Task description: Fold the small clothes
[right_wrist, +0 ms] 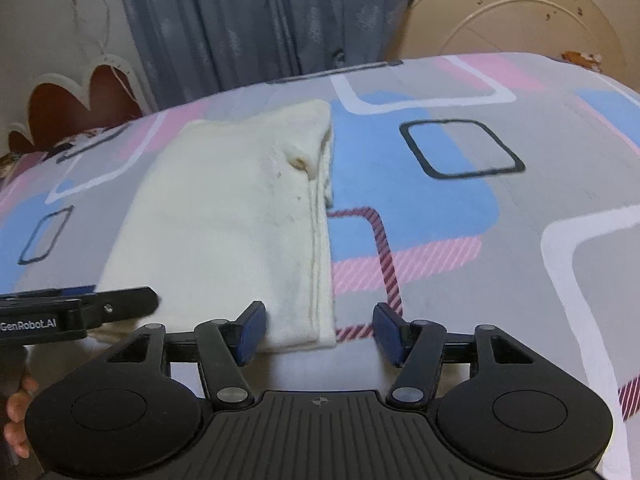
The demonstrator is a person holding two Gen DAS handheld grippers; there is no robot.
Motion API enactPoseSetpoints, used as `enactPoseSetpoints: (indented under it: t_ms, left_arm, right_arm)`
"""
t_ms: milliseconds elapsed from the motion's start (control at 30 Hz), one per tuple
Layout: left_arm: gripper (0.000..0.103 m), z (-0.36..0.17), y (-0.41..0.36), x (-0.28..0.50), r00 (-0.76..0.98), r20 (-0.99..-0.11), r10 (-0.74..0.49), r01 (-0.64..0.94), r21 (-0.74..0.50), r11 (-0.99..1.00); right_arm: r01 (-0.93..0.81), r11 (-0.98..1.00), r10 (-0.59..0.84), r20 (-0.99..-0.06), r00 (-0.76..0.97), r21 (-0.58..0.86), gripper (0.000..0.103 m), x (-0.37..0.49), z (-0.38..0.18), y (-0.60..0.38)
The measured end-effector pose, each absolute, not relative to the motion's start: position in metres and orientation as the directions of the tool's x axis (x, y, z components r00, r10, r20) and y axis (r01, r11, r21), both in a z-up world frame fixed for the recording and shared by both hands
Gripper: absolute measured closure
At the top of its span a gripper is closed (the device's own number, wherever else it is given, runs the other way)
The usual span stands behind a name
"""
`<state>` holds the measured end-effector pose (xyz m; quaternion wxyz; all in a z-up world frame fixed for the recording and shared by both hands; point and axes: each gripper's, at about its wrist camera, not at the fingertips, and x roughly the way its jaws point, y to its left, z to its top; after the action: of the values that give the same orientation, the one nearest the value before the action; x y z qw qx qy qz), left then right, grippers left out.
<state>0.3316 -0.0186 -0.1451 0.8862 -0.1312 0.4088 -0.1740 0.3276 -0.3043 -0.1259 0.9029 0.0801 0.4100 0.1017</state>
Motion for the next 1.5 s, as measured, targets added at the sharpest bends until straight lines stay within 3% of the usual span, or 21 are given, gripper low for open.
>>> enactPoseSetpoints:
  t_ms: [167,267,300,433,700,733,767,800,900,1067,1500]
  left_arm:
    - [0.023,-0.134,-0.004,0.347,0.619,-0.646,-0.447,0.132,-0.475,0.87]
    - [0.024,-0.136,0.002,0.365,0.621,-0.638,-0.455,0.096,-0.514,0.852]
    - [0.025,-0.139,0.003,0.371,0.621,-0.638,-0.455,0.084,-0.523,0.848]
    - [0.031,-0.151,0.011,0.393,0.611,-0.63,-0.479,0.039,-0.58,0.813]
    - [0.038,-0.17,0.009,0.417,0.576,-0.596,-0.56,0.035,-0.666,0.745]
    - [0.049,-0.171,0.008,0.418,0.572,-0.601,-0.558,0.035,-0.662,0.749]
    - [0.059,-0.173,0.008,0.419,0.567,-0.605,-0.559,0.032,-0.661,0.749]
    - [0.062,-0.174,0.009,0.419,0.566,-0.605,-0.559,0.026,-0.665,0.746]
    - [0.073,-0.17,0.006,0.414,0.581,-0.608,-0.541,0.03,-0.649,0.761]
    - [0.082,-0.15,0.005,0.407,0.62,-0.584,-0.523,0.07,-0.623,0.779]
    - [0.083,-0.092,0.094,0.356,0.716,-0.547,-0.433,0.063,-0.567,0.821]
  right_arm:
    - [-0.138,0.919,0.366,-0.674,0.642,0.368,0.042,0.352,-0.115,-0.317]
    - [-0.15,0.893,0.418,-0.662,0.622,0.423,0.024,0.375,-0.116,-0.319]
    - [-0.154,0.891,0.424,-0.66,0.621,0.427,0.023,0.383,-0.117,-0.319]
    - [-0.17,0.887,0.434,-0.651,0.623,0.429,0.023,0.415,-0.122,-0.318]
    - [-0.105,0.78,0.55,-0.597,0.584,0.616,0.023,0.457,-0.152,-0.336]
    - [-0.102,0.775,0.552,-0.591,0.588,0.623,0.025,0.458,-0.153,-0.336]
    - [-0.103,0.778,0.55,-0.594,0.587,0.619,0.041,0.459,-0.153,-0.336]
    - [-0.105,0.771,0.563,-0.594,0.574,0.629,0.056,0.461,-0.154,-0.336]
    - [-0.116,0.772,0.566,-0.594,0.571,0.625,0.064,0.461,-0.15,-0.333]
    - [-0.177,0.804,0.543,-0.58,0.607,0.567,0.069,0.447,-0.131,-0.324]
    - [-0.34,0.724,0.661,-0.463,0.591,0.6,0.07,0.419,-0.081,-0.232]
